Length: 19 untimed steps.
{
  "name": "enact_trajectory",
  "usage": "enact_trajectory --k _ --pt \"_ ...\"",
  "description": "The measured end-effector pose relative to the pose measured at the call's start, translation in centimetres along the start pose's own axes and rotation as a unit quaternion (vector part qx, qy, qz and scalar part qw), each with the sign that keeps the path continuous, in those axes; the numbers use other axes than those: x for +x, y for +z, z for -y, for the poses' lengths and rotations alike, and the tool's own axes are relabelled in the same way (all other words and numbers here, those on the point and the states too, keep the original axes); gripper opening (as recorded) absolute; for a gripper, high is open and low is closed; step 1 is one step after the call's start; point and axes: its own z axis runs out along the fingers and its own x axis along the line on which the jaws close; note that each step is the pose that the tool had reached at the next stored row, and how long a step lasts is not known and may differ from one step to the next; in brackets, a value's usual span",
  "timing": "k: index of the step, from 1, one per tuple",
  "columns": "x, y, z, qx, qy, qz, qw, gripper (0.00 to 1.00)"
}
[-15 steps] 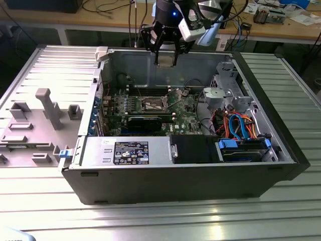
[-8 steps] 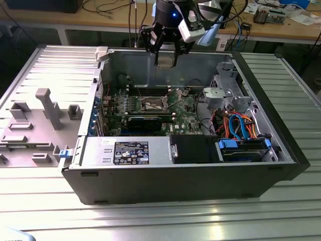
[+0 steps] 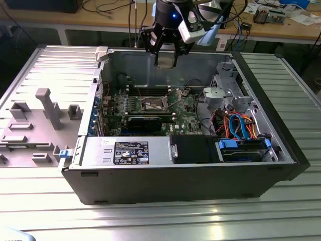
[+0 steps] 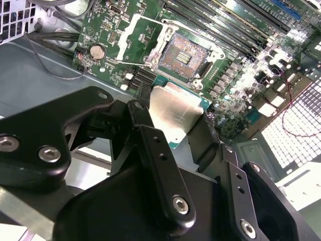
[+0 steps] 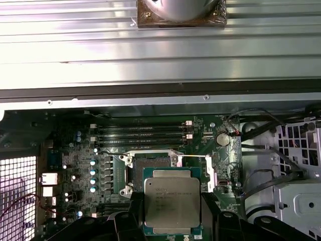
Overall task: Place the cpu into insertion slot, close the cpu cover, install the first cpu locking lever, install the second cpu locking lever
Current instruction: 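Place the cpu into insertion slot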
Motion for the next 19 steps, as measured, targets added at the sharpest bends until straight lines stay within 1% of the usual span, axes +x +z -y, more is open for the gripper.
enact_trajectory --k 12,13,14,16,19 --pt "-0.01 0.23 0.05 0.0002 0.0 0.0 1.0 0.54" --pt "-0.01 0.25 0.05 0.001 0.0 0.0 1.0 0.54" --pt "-0.01 0.25 0.05 0.0027 0.0 0.0001 1.0 0.54" --pt "-0.01 0.27 0.06 0.005 0.0 0.0001 0.99999 0.54" --pt "0.0 0.3 0.11 0.0057 0.0 0.0001 0.99998 0.54"
